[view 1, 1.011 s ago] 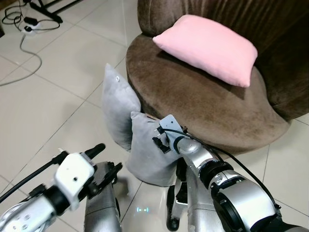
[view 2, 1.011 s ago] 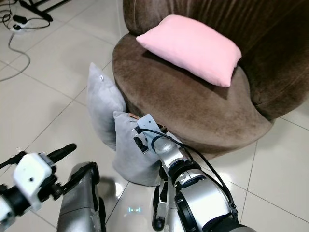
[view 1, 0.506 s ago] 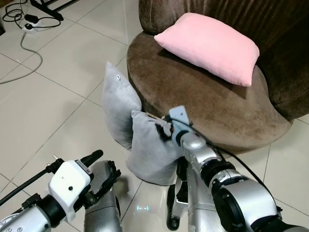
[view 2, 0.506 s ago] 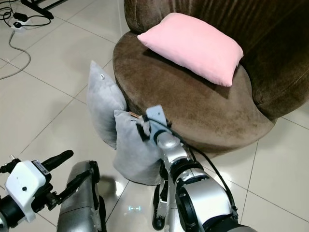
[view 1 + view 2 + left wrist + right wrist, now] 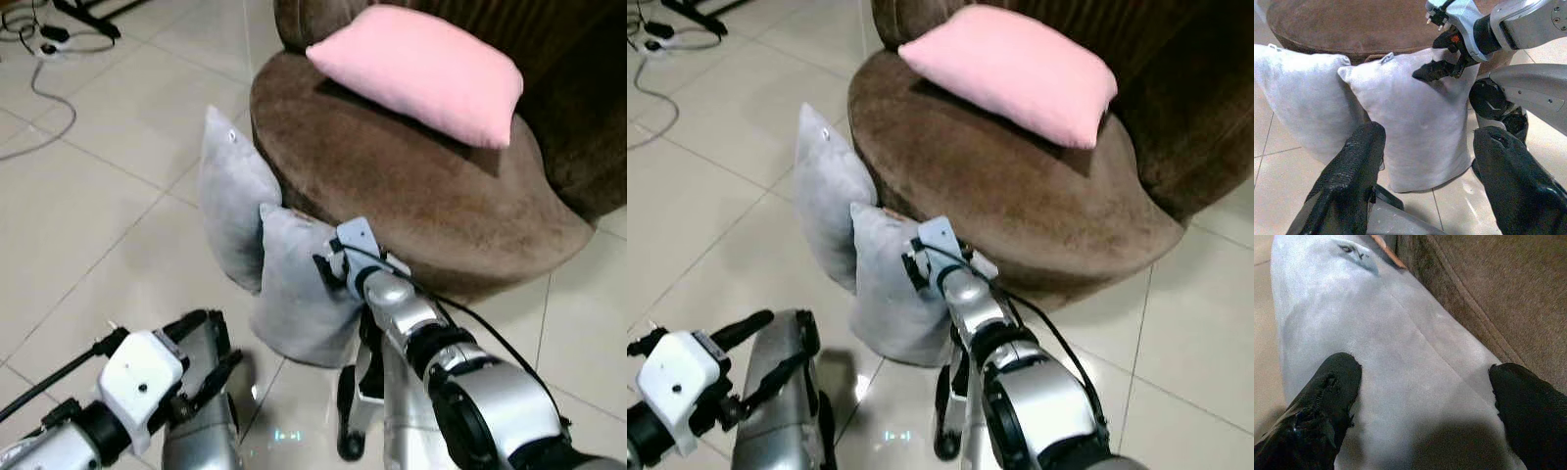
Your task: Move the pillow to the sofa from floor
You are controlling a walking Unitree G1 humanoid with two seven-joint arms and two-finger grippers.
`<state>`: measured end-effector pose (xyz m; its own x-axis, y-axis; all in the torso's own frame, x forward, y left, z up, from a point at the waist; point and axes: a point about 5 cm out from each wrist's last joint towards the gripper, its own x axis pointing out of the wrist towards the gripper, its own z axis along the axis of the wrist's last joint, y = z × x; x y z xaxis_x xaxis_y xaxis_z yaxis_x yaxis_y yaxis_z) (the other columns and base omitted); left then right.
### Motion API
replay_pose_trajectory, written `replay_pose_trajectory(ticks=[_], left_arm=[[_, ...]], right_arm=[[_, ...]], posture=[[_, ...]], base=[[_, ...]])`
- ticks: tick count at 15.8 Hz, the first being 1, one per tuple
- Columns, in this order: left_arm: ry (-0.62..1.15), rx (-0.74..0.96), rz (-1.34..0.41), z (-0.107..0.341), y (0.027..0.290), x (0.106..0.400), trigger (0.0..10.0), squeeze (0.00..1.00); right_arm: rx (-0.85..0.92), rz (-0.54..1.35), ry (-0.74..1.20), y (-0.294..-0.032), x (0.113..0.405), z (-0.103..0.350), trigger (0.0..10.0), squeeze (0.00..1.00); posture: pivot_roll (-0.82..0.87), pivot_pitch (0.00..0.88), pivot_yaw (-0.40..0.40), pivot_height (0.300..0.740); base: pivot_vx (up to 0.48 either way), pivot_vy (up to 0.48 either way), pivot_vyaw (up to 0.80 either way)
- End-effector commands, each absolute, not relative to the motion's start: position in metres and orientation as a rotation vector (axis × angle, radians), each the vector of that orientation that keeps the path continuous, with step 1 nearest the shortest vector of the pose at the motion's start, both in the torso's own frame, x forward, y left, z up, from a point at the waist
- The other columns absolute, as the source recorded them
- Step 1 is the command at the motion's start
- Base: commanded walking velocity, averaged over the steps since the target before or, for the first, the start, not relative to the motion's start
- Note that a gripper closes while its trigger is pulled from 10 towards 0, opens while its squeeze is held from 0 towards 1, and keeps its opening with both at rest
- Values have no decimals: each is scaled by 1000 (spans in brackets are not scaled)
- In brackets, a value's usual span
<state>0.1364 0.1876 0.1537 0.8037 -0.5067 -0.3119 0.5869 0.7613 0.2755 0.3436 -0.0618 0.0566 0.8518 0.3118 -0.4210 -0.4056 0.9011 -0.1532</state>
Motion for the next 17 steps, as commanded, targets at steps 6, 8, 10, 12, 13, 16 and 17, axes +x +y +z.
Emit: replay_pose_trajectory(ticks=[6, 8, 10, 12, 13, 16, 17], left_arm=[[234, 397, -606, 153, 191, 135, 10000, 0], [244, 381, -636, 153, 188, 133, 10000, 0], [265, 356, -695, 152, 184, 128, 10000, 0], [284, 358, -734, 150, 182, 126, 10000, 0], [287, 361, -738, 149, 182, 126, 10000, 0], [292, 363, -749, 148, 181, 127, 10000, 0], [294, 363, -756, 147, 180, 127, 10000, 0]], right_arm=[[-468, 589, 483, -41, 331, 45, 10000, 0], [-516, 668, 540, -39, 323, 36, 10000, 0], [-537, 703, 613, -42, 317, 28, 4196, 0], [-543, 679, 652, -46, 315, 24, 0, 0], [-553, 680, 660, -47, 315, 23, 0, 0], [-574, 692, 672, -49, 313, 21, 0, 0], [-578, 696, 673, -49, 312, 20, 0, 0]], posture=[[289, 243, -67, 460], [288, 238, -68, 460], [292, 234, -68, 460], [294, 230, -67, 460], [295, 229, -67, 460], [296, 222, -66, 460], [297, 219, -66, 460]], base=[[0, 0, 0], [0, 0, 0], [0, 0, 0], [0, 0, 0], [0, 0, 0], [0, 0, 0], [0, 0, 0]])
